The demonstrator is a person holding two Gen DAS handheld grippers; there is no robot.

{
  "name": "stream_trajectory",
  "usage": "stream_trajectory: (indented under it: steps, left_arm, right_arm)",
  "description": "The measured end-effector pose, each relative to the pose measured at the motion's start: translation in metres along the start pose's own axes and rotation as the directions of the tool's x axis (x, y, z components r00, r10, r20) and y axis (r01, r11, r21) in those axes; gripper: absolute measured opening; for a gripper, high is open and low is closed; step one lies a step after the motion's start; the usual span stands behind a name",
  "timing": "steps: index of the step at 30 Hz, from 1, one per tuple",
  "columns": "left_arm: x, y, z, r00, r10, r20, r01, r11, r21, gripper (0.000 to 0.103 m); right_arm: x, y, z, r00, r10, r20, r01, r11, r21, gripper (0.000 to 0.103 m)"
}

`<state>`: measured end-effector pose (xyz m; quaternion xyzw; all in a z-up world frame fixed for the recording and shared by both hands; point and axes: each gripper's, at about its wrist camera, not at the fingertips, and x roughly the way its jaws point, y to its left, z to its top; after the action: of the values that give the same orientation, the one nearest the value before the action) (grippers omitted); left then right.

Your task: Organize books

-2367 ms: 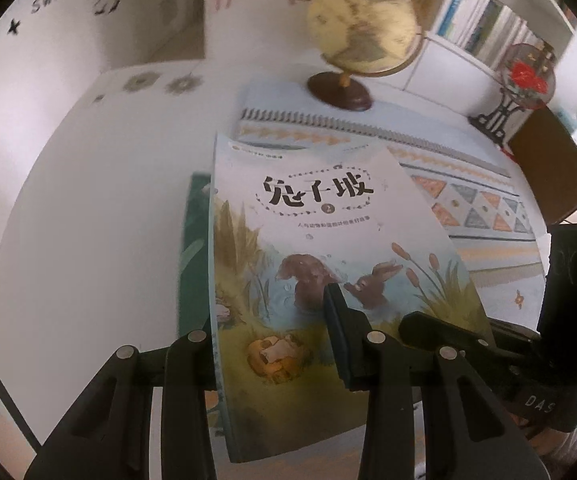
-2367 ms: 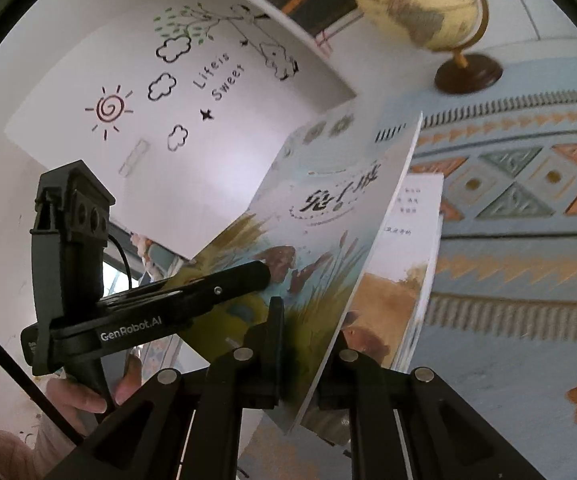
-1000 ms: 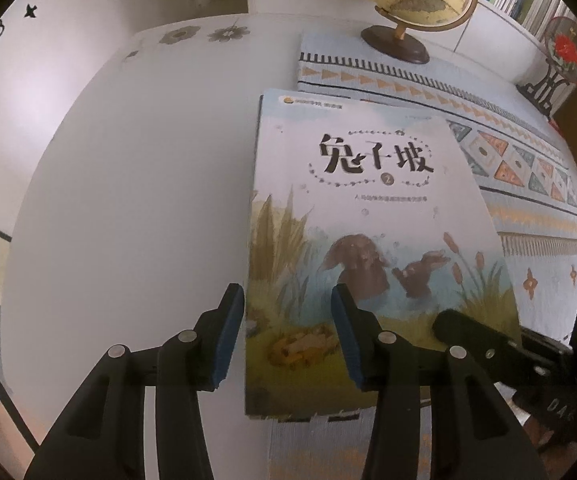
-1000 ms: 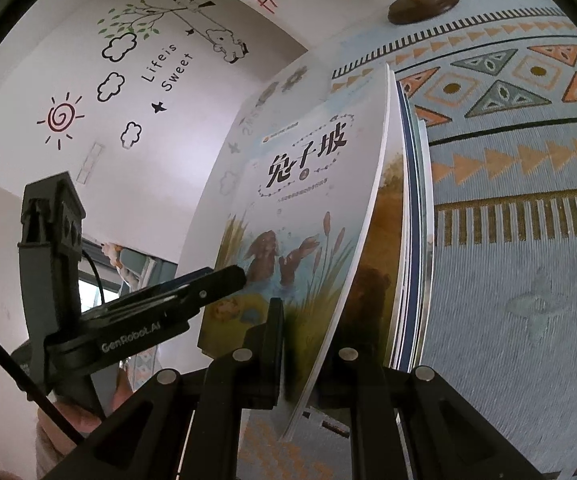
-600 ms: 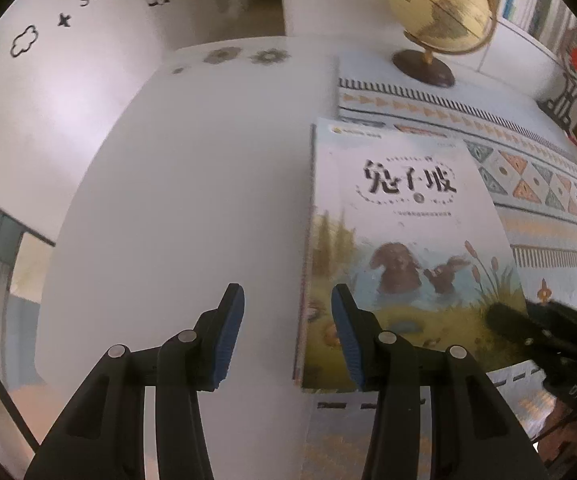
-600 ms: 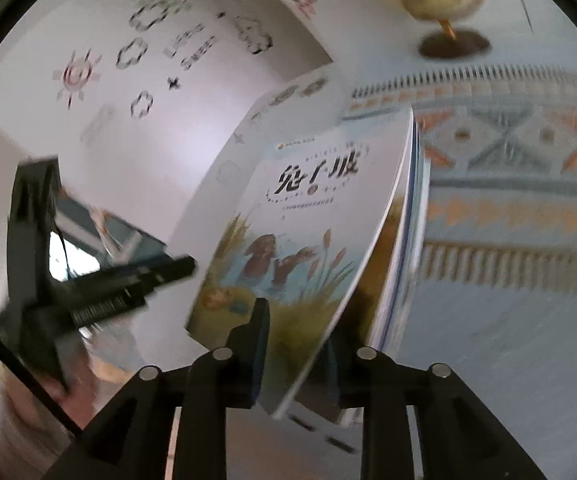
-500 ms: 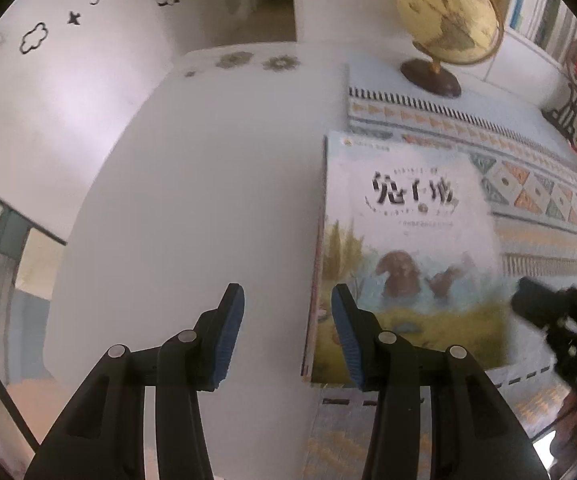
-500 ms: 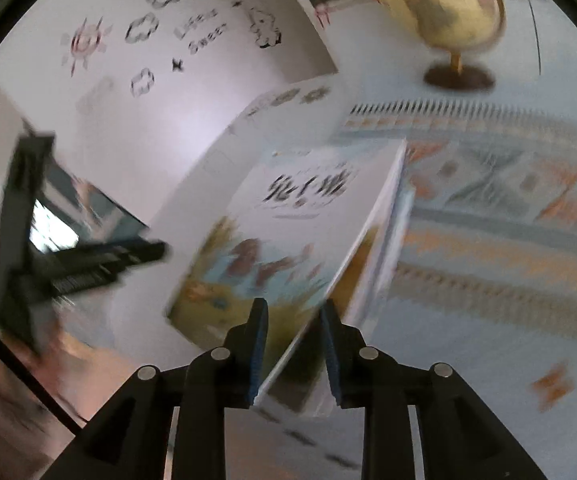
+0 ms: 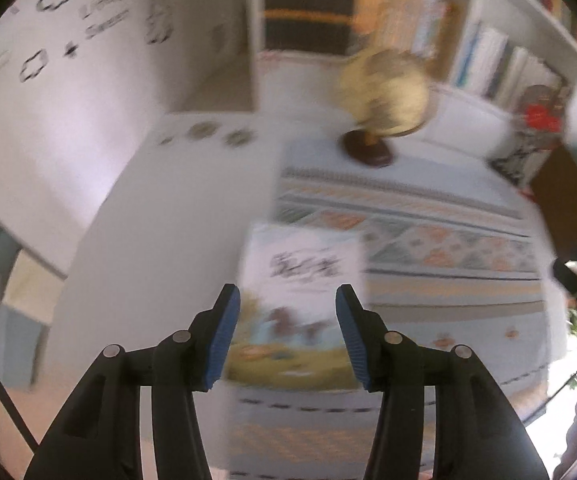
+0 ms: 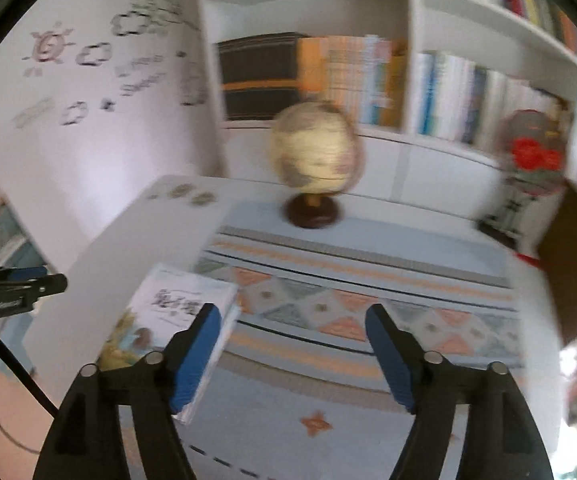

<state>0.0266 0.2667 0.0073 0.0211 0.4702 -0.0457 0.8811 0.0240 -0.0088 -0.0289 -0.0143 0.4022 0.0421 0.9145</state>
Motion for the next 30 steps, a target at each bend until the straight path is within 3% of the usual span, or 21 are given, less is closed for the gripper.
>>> stream_trajectory:
  steps: [4,8,12,17,30]
  left_arm:
    - [-0.015,-0.052,0.015,0.996,-0.079,0.052,0.076,0.996,0.042,0.080]
    - [-0.017,-0.100,0.019,0.990,-0.124,0.069,0.117,0.988,0.103,0.089]
    - [-0.007,-0.132,0.014,0.989,-0.142,0.036,0.135,0.978,0.157,0.090]
    - [0.005,-0.161,0.002,0.994,-0.113,-0.011,0.113,0.974,0.197,0.090]
    - [0.012,-0.172,0.007,0.998,-0.065,-0.013,0.066,0.988,0.140,0.091]
  right_arm:
    - [-0.029,-0.013,0.004,0.998,-0.069,0.013,0.069,0.997,0.043,0.078]
    - [-0.043,-0.033,-0.002,0.996,-0.092,-0.010,0.093,0.989,0.119,0.079]
    - [-0.050,-0.054,-0.009,0.993,-0.113,-0.030,0.116,0.978,0.175,0.079]
    - [-0.049,-0.074,-0.013,0.989,-0.138,-0.043,0.144,0.972,0.184,0.079]
    - [-0.026,-0.088,-0.008,0.993,-0.091,-0.070,0.102,0.981,0.164,0.079]
